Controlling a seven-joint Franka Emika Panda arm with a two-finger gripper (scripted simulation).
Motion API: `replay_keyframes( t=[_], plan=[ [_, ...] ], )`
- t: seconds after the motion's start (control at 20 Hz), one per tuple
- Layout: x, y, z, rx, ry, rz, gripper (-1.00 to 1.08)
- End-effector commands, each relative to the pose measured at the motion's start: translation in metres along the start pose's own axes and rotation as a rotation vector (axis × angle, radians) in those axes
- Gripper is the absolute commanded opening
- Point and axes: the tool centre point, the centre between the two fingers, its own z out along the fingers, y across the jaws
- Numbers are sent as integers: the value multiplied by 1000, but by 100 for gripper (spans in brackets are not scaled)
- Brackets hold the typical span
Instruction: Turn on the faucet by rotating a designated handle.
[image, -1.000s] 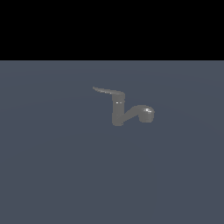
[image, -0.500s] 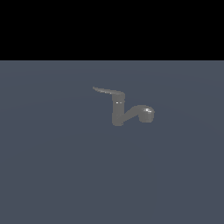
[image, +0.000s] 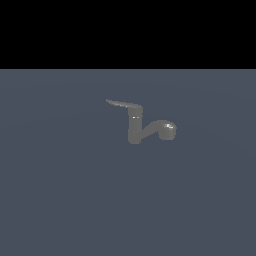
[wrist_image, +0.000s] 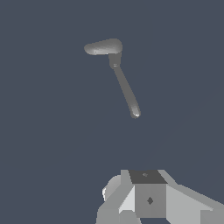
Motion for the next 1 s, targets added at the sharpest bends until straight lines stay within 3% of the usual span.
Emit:
replay_keyframes(
  t=[0.0, 0.35, 0.95],
  plan=[
    [8, -2, 2, 11, -3, 22, -100],
    [47, -12, 16, 57, -20, 131, -100],
    [138, -38, 69, 118, -73, 430, -100]
  ],
)
